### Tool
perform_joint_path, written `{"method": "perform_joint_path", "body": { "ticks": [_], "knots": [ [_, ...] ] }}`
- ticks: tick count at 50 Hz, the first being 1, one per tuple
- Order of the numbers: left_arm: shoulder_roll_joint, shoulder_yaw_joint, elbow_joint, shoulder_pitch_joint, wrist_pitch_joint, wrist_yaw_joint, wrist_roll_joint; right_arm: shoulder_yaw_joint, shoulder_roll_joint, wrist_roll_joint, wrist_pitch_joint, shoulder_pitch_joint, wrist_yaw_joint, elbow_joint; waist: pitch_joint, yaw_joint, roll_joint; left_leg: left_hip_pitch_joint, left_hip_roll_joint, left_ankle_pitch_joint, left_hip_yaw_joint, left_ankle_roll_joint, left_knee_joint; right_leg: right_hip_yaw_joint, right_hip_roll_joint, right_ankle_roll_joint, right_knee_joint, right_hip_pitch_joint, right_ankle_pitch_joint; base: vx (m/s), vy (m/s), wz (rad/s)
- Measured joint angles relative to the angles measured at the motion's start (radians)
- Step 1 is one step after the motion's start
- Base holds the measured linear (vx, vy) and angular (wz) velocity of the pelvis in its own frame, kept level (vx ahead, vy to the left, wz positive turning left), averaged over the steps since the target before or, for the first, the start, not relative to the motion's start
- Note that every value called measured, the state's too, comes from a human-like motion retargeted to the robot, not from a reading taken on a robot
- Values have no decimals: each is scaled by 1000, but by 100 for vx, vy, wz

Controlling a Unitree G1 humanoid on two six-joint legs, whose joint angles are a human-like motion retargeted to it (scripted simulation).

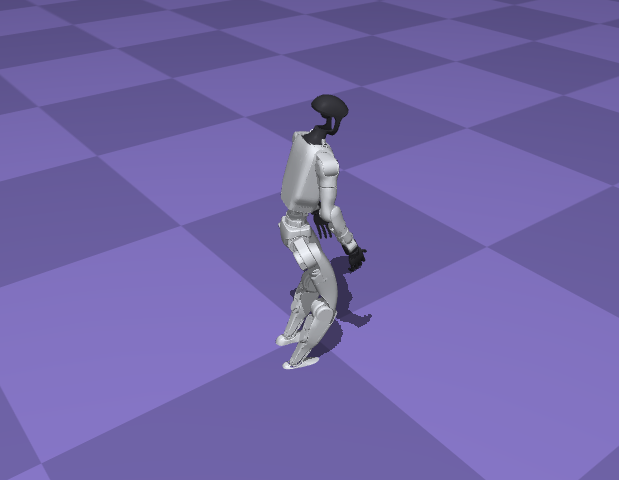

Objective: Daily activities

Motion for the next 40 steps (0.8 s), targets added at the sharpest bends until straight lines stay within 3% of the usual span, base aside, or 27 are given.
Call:
{"method": "perform_joint_path", "body": {
  "ticks": [4,20,25,30,40],
  "knots": [
    [-2,-8,-22,-23,-6,6,-5,-25,-8,22,1,4,-5,-1,0,3,32,-17,8,-34,-53,-3,24,-12,36,-8,-18,-10,17,0,0,0],
    [28,124,34,27,-35,97,-49,-106,-29,29,-50,28,-131,17,1,-21,40,-68,-23,-48,-105,-16,40,-49,16,-13,32,-62,8,2,1,13],
    [26,169,92,84,-36,88,-50,-92,-34,-10,-58,40,-131,-9,18,4,70,-119,24,-12,-116,-64,252,-61,57,-36,32,-6,-11,11,-1,1],
    [29,198,138,106,-39,81,-34,-91,-51,-49,-63,38,-135,-38,32,34,78,-232,107,-1,-78,-55,384,-77,72,-51,-4,64,-28,21,2,22],
    [39,236,217,99,-39,164,-35,-117,-89,-91,-80,38,-175,-21,-12,56,4,-332,63,109,-14,-69,-21,-114,-25,-29,-14,145,-81,34,7,28]
  ]
}}
